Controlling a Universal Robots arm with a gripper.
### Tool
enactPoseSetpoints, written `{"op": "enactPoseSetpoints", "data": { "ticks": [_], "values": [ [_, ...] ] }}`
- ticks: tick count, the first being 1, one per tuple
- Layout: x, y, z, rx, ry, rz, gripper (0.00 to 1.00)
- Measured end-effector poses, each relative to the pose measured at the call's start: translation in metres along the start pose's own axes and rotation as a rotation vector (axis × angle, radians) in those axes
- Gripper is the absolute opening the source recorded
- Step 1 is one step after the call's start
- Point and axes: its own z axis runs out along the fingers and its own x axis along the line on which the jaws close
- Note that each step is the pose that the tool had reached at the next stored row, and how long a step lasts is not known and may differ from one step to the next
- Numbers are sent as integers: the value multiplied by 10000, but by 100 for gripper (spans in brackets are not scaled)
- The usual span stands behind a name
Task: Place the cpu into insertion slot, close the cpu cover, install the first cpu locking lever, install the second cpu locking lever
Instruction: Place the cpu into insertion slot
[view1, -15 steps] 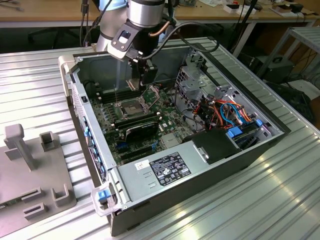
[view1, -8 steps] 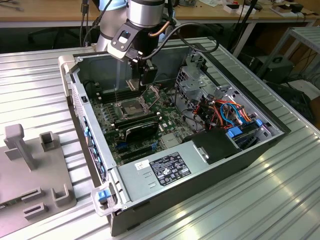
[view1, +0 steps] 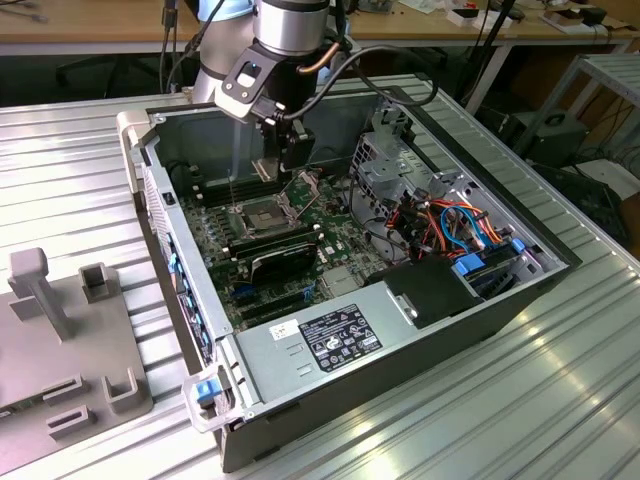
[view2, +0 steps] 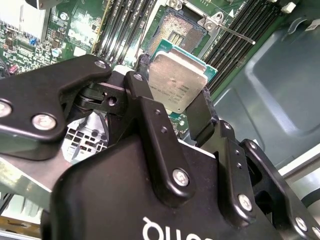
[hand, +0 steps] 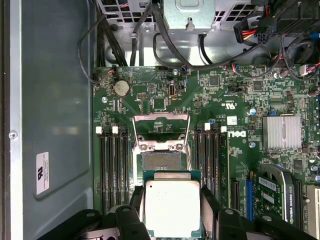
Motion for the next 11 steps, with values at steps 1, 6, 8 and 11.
{"op": "enactPoseSetpoints", "data": {
  "ticks": [1, 6, 8, 11],
  "values": [
    [1, -1, 11, 1, -5, 104, 55],
    [2, -4, 76, 15, -45, 856, 55],
    [3, -7, 119, 23, -69, 1297, 55],
    [4, -8, 146, 25, -75, 1378, 55]
  ]
}}
